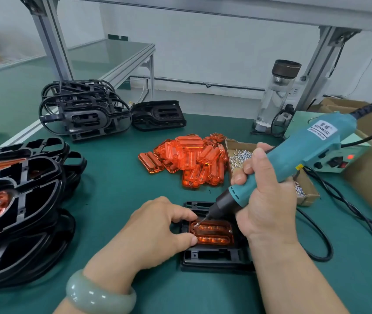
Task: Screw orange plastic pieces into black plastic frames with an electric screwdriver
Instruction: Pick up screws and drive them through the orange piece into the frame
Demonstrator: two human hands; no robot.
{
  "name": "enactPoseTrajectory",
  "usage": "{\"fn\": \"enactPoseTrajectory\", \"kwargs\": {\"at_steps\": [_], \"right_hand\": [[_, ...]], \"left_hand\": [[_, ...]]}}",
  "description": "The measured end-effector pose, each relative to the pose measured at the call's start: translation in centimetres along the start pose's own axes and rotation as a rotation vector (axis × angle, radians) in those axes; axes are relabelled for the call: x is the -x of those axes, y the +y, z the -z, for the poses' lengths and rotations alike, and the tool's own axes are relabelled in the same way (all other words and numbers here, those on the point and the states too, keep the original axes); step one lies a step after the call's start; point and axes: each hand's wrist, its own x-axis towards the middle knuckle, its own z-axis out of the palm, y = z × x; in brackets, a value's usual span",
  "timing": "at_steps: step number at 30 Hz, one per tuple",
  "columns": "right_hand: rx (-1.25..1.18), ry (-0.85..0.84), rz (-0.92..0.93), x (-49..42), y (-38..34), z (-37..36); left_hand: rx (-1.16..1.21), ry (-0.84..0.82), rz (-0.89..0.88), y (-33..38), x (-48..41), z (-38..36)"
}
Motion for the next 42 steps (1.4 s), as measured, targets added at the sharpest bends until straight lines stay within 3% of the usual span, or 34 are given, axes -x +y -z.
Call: {"fn": "enactPoseTrajectory", "kwargs": {"at_steps": [25,42], "right_hand": [[0.081,-0.078,-0.006,0.4,-0.3,-0.6],[0.243,-0.397,0.019,0.6,-0.1,-1.8]], "left_hand": [[0.01,-0.005,0.005,-0.1,-0.1,-0.1],[0.033,-0.033,-0.012,0.0,-0.3,0.3]]}}
